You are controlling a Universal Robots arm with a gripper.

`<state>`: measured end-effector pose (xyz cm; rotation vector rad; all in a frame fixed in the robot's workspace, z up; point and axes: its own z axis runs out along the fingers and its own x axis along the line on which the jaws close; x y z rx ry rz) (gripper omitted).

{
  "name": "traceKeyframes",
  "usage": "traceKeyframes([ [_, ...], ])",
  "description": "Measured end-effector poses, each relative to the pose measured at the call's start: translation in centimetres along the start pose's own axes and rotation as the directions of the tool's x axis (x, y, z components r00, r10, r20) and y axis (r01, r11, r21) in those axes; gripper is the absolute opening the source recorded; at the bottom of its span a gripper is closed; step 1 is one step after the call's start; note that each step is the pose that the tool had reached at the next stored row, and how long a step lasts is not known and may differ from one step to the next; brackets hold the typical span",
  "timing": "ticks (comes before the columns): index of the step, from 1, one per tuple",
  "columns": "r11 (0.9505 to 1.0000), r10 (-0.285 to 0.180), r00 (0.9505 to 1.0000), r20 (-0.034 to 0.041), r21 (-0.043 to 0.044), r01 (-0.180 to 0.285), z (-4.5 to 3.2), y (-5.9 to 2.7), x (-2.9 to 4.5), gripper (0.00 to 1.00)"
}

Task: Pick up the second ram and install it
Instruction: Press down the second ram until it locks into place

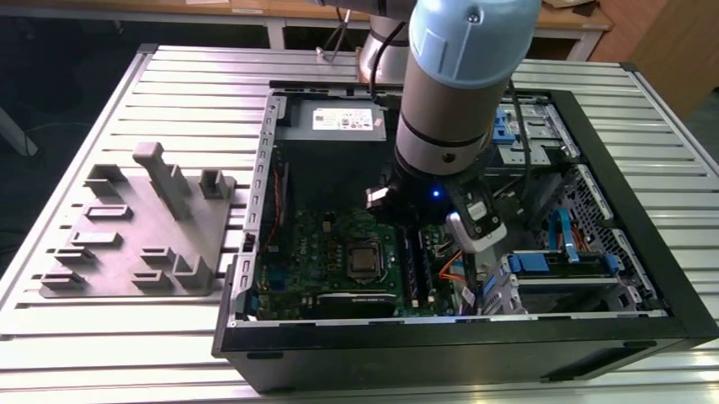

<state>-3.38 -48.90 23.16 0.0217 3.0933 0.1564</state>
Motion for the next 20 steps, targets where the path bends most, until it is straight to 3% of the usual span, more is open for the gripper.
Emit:
traceKeyframes([
  [20, 1.0, 0.0, 1.0, 0.0001, 0.0055, 0.0, -0.36, -4.24, -0.07, 0.07],
])
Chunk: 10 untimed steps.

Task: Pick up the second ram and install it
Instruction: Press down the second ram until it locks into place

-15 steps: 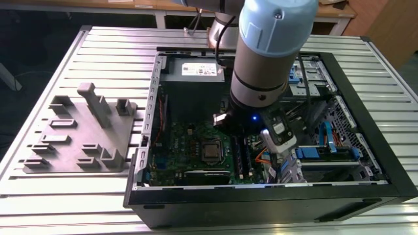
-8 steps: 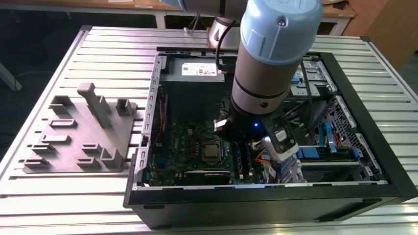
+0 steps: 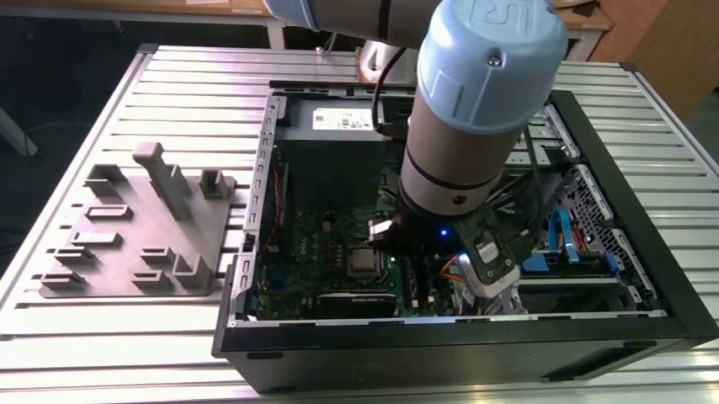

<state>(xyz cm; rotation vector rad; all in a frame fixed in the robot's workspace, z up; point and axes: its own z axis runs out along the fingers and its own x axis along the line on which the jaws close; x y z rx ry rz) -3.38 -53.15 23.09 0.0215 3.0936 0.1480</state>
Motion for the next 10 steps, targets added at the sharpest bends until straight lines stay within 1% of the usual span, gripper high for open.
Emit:
traceKeyframes([
  [4, 1.0, 0.0, 1.0, 0.0, 0.0, 0.0, -0.03, -0.48, 0.0, 0.07],
  [10, 1.0, 0.0, 1.0, 0.0001, -0.0001, 0.0, 0.06, -0.9, 0.0, 0.07],
])
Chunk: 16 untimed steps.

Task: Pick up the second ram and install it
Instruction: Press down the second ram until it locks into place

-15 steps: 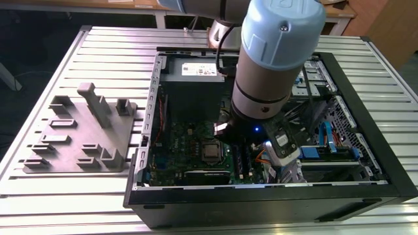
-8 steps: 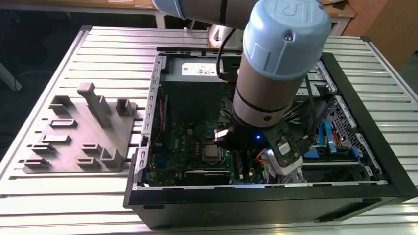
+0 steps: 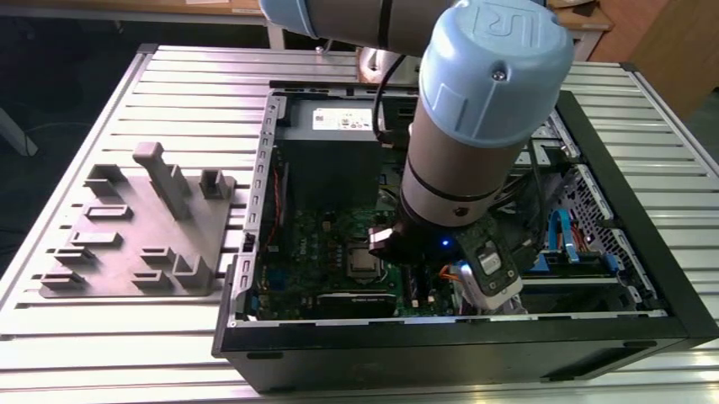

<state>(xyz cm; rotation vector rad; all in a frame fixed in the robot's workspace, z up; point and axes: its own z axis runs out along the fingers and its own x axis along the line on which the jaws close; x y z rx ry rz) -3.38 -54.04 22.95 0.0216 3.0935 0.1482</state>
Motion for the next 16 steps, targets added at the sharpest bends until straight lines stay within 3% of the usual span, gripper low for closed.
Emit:
traceKeyframes([
  [16, 1.0, 0.0, 1.0, -0.0001, 0.0003, 0.0, 0.7, -0.13, 0.03, 0.07],
])
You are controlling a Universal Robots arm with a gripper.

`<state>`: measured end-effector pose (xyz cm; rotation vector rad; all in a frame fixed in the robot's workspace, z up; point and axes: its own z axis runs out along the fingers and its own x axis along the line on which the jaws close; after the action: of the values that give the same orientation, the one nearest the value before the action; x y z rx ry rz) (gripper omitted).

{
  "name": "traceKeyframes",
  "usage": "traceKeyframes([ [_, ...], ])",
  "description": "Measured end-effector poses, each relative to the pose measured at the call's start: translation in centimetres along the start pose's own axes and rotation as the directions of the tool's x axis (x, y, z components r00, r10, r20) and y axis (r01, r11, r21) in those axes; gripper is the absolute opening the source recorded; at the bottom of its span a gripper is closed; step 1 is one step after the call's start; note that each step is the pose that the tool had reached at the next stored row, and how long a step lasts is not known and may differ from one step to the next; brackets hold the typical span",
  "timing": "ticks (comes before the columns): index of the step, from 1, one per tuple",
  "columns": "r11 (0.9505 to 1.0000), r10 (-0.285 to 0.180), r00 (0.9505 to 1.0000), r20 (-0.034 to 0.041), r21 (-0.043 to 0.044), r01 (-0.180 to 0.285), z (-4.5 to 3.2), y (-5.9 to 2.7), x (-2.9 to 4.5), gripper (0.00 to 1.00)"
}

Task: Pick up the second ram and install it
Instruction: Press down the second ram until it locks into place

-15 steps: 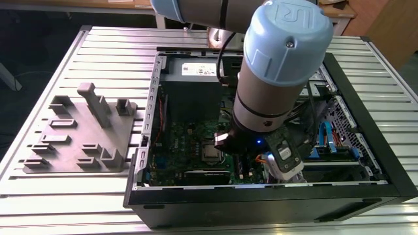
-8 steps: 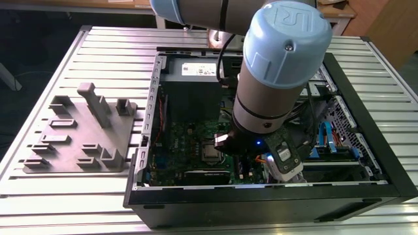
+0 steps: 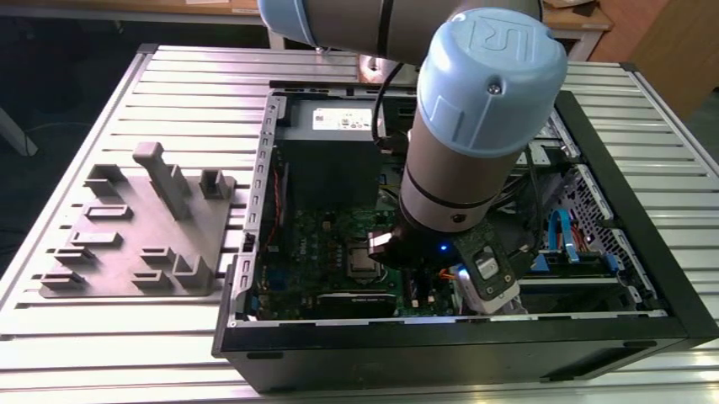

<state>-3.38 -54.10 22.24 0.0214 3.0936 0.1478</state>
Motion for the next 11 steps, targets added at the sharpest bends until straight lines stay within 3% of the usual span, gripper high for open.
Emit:
traceKeyframes([
  [11, 1.0, 0.0, 1.0, 0.0003, 0.0006, 0.0, 0.34, -0.04, 0.02, 0.07],
])
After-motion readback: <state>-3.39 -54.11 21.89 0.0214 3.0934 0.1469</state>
